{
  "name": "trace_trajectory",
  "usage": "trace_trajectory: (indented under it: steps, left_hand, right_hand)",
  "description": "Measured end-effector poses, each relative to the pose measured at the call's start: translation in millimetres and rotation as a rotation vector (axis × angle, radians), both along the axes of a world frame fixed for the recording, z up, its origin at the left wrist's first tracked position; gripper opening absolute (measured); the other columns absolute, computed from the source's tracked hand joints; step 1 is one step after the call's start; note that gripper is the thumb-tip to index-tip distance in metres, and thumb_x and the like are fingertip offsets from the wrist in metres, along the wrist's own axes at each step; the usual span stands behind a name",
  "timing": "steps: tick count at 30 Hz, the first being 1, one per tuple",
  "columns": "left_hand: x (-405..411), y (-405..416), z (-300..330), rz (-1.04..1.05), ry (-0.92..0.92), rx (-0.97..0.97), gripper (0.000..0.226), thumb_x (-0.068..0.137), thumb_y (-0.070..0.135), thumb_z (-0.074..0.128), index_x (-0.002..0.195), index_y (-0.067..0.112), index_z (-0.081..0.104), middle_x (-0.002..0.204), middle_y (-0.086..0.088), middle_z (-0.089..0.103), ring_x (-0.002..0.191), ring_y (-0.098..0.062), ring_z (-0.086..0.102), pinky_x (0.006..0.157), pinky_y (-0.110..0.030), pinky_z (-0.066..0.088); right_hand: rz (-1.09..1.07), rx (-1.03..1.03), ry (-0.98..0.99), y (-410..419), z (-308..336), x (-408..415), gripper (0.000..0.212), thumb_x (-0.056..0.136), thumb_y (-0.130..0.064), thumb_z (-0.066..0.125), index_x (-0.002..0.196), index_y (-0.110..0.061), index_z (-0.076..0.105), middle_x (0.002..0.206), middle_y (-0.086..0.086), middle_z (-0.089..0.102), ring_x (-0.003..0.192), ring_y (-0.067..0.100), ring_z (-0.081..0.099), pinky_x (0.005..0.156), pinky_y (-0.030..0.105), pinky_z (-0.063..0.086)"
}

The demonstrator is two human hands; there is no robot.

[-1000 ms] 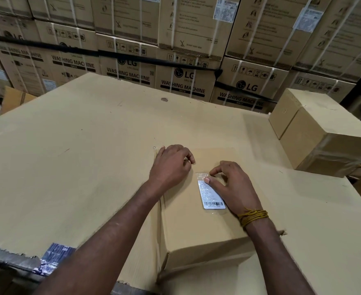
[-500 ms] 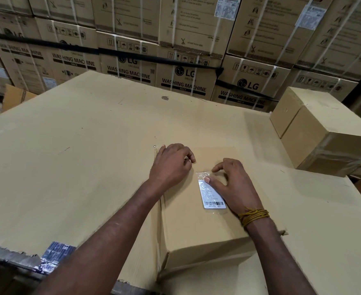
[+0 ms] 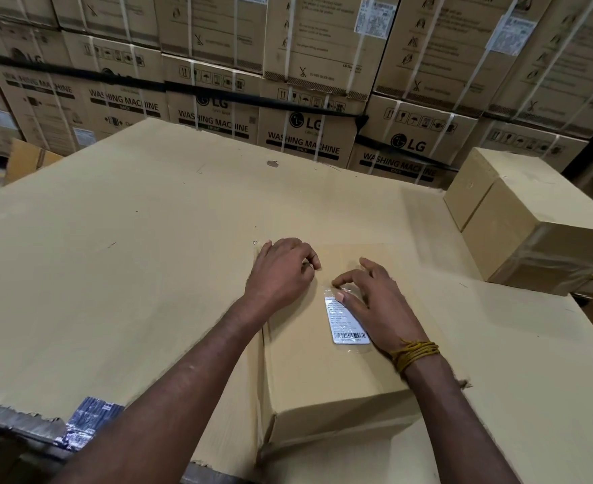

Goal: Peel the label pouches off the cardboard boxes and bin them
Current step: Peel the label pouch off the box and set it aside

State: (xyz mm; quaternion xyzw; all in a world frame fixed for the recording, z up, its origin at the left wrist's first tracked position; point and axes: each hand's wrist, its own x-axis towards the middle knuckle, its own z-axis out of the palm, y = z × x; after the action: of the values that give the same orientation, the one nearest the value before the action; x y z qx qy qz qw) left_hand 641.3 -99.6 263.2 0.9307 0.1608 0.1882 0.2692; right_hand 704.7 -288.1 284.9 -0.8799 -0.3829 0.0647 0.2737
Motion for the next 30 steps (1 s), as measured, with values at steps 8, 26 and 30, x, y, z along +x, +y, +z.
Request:
trace_trajectory:
  steps: [8, 26, 30]
  left_hand:
    - [1, 0, -1, 0.000, -0.011, 0.004, 0.020, 0.090, 0.018, 0.049, 0.089, 0.036, 0.057, 0.115, 0.009, 0.061, 0.121, -0.012, 0.049, 0.116, -0.040, 0.020]
    - [2, -3, 0, 0.000, -0.013, 0.030, 0.019, 0.090, 0.019, 0.049, 0.090, 0.035, 0.058, 0.114, 0.009, 0.060, 0.120, -0.012, 0.049, 0.114, -0.038, 0.021]
    - [1, -4, 0, 0.000, -0.012, 0.019, 0.020, 0.090, 0.018, 0.049, 0.092, 0.033, 0.060, 0.114, 0.009, 0.060, 0.121, -0.011, 0.048, 0.114, -0.037, 0.018]
  right_hand:
    - [0.019, -0.033, -0.021, -1, 3, 1, 0.032, 0.099, -0.037, 0.055, 0.130, -0.041, 0.057, 0.157, 0.001, 0.031, 0.146, 0.015, 0.026, 0.119, 0.047, 0.023]
    - [0.007, 0.050, -0.186, 13, -8, 15, 0.006, 0.096, -0.017, 0.057, 0.093, -0.019, 0.062, 0.111, -0.002, 0.055, 0.094, 0.024, 0.058, 0.088, 0.043, 0.047]
    - [0.019, 0.022, -0.202, 12, -8, 13, 0.007, 0.097, -0.015, 0.054, 0.094, -0.017, 0.060, 0.111, -0.001, 0.053, 0.092, 0.021, 0.057, 0.093, 0.044, 0.045]
